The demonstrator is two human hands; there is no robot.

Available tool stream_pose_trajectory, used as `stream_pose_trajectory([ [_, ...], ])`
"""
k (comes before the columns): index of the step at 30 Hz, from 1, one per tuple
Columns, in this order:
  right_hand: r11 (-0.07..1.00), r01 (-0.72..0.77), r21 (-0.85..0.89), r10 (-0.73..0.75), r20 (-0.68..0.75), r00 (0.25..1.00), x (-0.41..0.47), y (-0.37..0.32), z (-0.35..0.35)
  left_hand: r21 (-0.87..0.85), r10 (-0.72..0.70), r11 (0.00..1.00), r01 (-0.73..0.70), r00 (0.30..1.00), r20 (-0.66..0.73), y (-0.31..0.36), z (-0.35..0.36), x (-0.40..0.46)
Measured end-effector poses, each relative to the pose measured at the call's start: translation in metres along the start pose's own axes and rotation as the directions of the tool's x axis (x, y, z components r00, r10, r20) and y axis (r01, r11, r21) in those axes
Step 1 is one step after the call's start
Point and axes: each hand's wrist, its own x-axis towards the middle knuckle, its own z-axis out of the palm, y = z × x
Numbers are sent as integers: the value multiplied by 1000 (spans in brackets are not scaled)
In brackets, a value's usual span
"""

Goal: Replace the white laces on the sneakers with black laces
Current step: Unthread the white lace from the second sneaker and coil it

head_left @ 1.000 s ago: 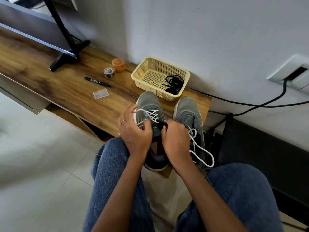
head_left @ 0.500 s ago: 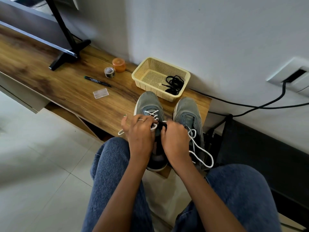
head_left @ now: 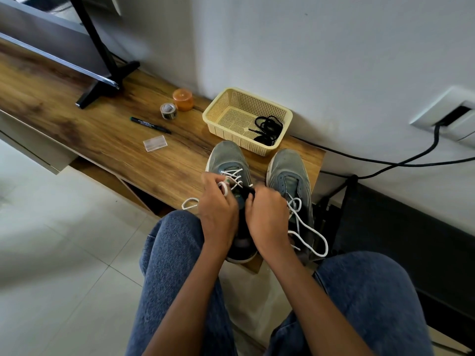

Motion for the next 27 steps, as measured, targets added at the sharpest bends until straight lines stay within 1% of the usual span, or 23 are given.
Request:
stream_pose_trajectory([
  [2, 1000, 1, -3, -1, -7, 1000, 0, -1, 1, -63, -84, 995, 81, 995, -55, 2, 0, 0],
  [5, 1000, 3, -8, -3, -20, 1000, -1, -4, 2, -197, -177, 968, 156, 980, -94, 5, -1, -1],
  [8, 1000, 3, 12, -3, -2, 1000, -3, -8, 1, -329, -249, 923, 201, 962, -110, 6, 3, -3],
  [10, 1000, 0, 19, 0, 4, 1000, -3, -8, 1, -347, -251, 917, 198, 961, -114, 3, 4, -3],
  [13, 999, -23, 41, 23, -10, 1000, -1, -3, 2, -256, -145, 959, 119, 985, -89, -1, 4, -2],
  [16, 995, -25, 94, 25, -7, 1000, 0, 2, 2, -75, -11, 997, 14, 999, 36, -1, 2, -1],
  [18, 991, -17, 131, 19, -11, 1000, -1, 4, 2, 79, 92, 992, -100, 990, 104, -2, 1, 1],
  [21, 991, -15, 133, 19, -30, 999, 0, 5, 5, 218, 220, 947, -237, 970, 98, -9, 0, 6],
  [24, 993, -15, 119, 19, -33, 999, 2, 6, 7, 301, 254, 915, -270, 963, 92, -15, -3, 8],
  [27, 994, -3, 110, 8, -43, 999, 2, 6, 8, 335, 228, 906, -260, 965, 133, -15, -3, 8],
])
